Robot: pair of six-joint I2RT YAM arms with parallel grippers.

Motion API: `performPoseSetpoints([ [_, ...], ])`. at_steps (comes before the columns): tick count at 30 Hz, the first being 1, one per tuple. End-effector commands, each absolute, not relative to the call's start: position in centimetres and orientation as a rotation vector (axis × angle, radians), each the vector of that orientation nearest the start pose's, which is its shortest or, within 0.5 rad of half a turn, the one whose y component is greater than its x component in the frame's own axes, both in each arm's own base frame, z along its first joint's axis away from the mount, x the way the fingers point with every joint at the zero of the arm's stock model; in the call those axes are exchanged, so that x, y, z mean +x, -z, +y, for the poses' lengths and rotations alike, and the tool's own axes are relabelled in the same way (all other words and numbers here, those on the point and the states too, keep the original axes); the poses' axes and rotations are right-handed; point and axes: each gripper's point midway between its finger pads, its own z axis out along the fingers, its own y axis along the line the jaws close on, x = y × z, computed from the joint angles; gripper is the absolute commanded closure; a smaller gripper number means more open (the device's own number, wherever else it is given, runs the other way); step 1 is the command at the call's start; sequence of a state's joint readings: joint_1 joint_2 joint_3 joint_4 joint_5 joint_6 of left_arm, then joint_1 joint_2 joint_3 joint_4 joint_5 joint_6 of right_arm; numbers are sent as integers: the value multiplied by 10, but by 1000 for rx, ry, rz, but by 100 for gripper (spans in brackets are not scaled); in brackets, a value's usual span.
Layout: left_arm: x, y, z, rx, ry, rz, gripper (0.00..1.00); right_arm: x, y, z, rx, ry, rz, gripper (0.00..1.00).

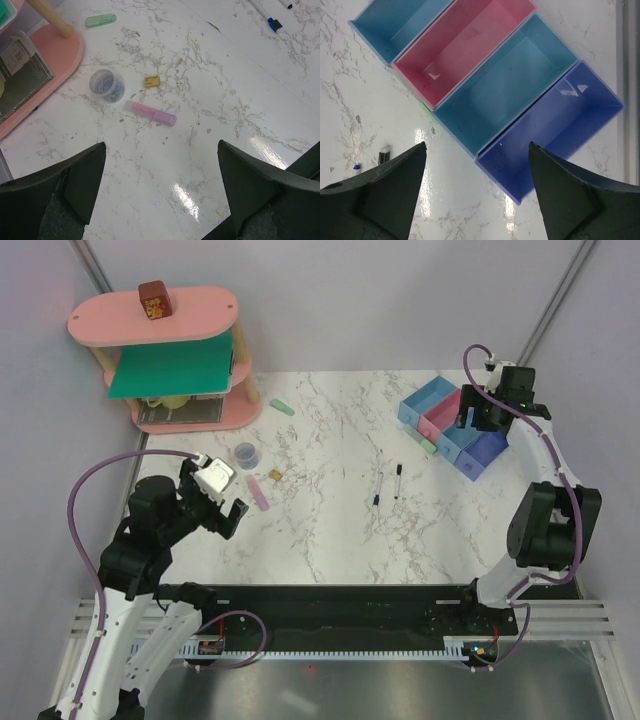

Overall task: Sort the stationery into containers
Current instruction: Move the storage box to the center of the board.

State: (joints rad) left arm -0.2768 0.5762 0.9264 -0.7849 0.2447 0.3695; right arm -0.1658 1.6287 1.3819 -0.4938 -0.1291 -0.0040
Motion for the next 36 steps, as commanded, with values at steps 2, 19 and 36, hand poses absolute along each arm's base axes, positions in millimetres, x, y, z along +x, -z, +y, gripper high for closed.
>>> performPoseSetpoints([
  [2,203,-264,-86,812,168,1818,0,486,-180,-37,130,-21,2229,9],
  [19,214,-269,-94,865,185,1827,0,545,-107,-45,206,48,2311,13],
  [36,222,-273,-97,889,185,1818,0,540,-68,-2,53,121,2383,40],
])
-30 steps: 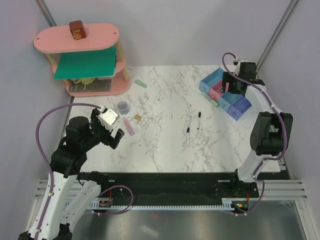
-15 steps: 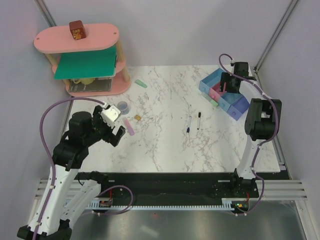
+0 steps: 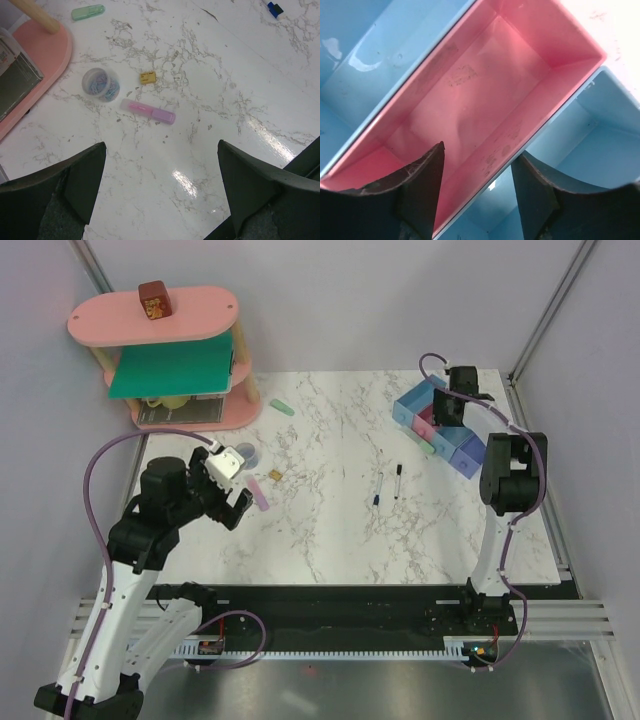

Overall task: Sort the stationery into containers
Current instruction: Move the storage box to the center of the board.

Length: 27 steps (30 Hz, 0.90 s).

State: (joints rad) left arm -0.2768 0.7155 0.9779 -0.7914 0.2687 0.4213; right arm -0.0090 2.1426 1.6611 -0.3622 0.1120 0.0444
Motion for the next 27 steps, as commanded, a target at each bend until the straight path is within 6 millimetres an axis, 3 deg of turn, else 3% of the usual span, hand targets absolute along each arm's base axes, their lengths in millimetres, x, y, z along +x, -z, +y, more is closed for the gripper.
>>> performPoseSetpoints([
  [1,222,-273,-97,891,185,1817,0,535,-68,0,46,122,2386,43],
  [14,219,-284,-98,890,187,1782,0,484,-66,42,-141,106,2418,48],
  [27,216,-295,-98,879,188,1752,0,432,-62,109,-360,50,2422,49],
])
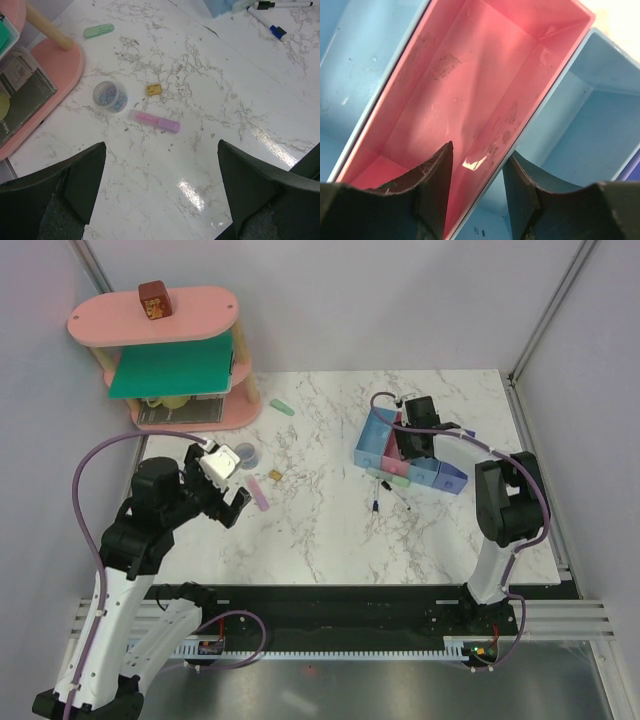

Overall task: Sort the stationery into containers
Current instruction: Move the storage box to the center of the board.

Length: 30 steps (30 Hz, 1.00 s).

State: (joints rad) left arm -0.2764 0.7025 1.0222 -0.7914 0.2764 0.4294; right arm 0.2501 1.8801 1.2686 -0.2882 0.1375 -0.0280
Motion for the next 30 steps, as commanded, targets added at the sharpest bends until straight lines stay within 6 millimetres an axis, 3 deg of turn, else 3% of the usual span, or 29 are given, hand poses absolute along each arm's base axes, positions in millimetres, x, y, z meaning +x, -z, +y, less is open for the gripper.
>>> performPoseSetpoints([
  [1,215,-296,-98,878,190,1749,0,429,-61,113,-373,47,2423,49],
  [8,213,-299,-99,872,196,1737,0,404,-57,145,-504,33,2411,51],
  [14,213,-297,-100,878,202,1740,0,410,-59,158,-539,50,2388,50],
  [17,214,-297,-101,881,211,1745,0,430,-66,164,-535,61,2360,49],
  [20,215,-296,-103,881,224,1751,0,444,-61,169,-534,73,2361,49],
  [23,216,-296,-104,883,227,1755,0,472,-69,179,-524,81,2324,49],
  [24,216,-296,-104,883,227,1755,0,476,-60,181,-532,89,2336,49],
  [26,217,-296,-104,882,225,1757,0,491,-67,187,-530,95,2308,49],
  [27,217,-295,-104,883,223,1759,0,495,-58,188,-534,100,2319,49],
  [29,218,-295,-104,887,222,1762,0,511,-66,194,-519,101,2291,48],
  [30,218,-294,-103,888,220,1763,0,514,-57,194,-518,117,2304,49],
])
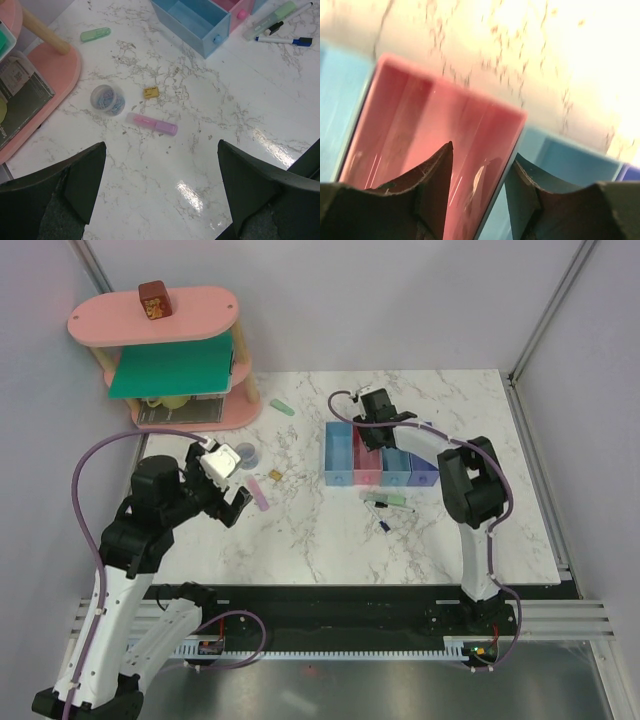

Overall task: Sort the stationery into containers
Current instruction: Move the storage box to the center of the board.

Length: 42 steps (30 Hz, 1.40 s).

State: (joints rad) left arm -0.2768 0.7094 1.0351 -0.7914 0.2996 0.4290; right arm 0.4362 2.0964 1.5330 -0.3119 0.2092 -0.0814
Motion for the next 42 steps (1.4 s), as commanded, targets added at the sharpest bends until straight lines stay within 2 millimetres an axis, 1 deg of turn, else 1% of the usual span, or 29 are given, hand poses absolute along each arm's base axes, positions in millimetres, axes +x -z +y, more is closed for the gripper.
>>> performPoseSetpoints([
  [1,219,-295,-104,888,220,1763,0,519,-57,194,-509,123,2300,48],
  [2,220,-292,-104,889,225,1772,0,526,-62,197,-500,124,2285,49],
  [3,220,-293,-105,887,228,1770,0,530,-56,196,-490,143,2289,49],
  [5,220,-291,-106,889,237,1776,0,541,-61,196,-461,167,2270,49],
  [6,220,-291,-106,891,238,1777,0,544,-54,195,-455,181,2277,49],
  [8,220,-291,-107,894,242,1778,0,552,-56,195,-426,202,2263,48],
  [9,221,-291,-107,892,243,1779,0,554,-49,194,-419,215,2272,48],
  [11,221,-290,-107,893,241,1780,0,562,-52,192,-383,237,2255,48],
  [13,222,-291,-107,897,243,1780,0,566,-46,190,-364,262,2258,48],
  [14,221,-292,-108,897,244,1777,0,572,-53,187,-328,289,2238,48],
  [15,222,-291,-107,898,242,1779,0,575,-49,185,-317,308,2239,47],
  [16,223,-291,-108,899,243,1782,0,578,-50,183,-299,323,2231,48],
  [17,223,-292,-107,899,241,1779,0,585,-60,181,-260,345,2205,47],
  [18,223,-291,-108,902,241,1782,0,586,-56,179,-249,365,2209,47],
  [20,224,-292,-108,900,242,1783,0,592,-62,176,-208,387,2188,47],
  [24,225,-289,-109,908,249,1788,0,595,-59,169,-140,434,2176,46],
  [27,227,-286,-111,920,255,1797,0,597,-60,169,-119,438,2170,46],
  [28,228,-284,-111,924,254,1802,0,596,-61,170,-117,428,2171,44],
  [30,231,-281,-111,945,243,1806,0,593,-72,172,-117,399,2169,40],
  [31,232,-281,-110,955,237,1802,0,592,-77,178,-132,349,2172,36],
  [32,233,-280,-110,972,226,1797,0,585,-91,178,-134,322,2161,34],
  [34,238,-280,-112,1060,192,1750,0,576,-106,179,-165,277,2152,30],
  [35,240,-280,-113,1098,183,1726,0,566,-122,178,-180,259,2134,29],
  [37,250,-281,-121,1210,164,1646,0,555,-137,173,-233,266,2119,25],
  [38,254,-284,-124,1244,154,1610,0,544,-151,170,-254,254,2106,24],
  [39,261,-280,-130,1320,155,1568,0,539,-158,167,-268,259,2099,22],
  [40,268,-283,-134,1347,148,1530,0,532,-164,163,-285,265,2096,21],
  [41,273,-286,-137,1379,141,1495,0,519,-175,159,-320,267,2083,20],
  [42,278,-287,-142,1444,133,1437,0,513,-181,154,-329,278,2075,18],
])
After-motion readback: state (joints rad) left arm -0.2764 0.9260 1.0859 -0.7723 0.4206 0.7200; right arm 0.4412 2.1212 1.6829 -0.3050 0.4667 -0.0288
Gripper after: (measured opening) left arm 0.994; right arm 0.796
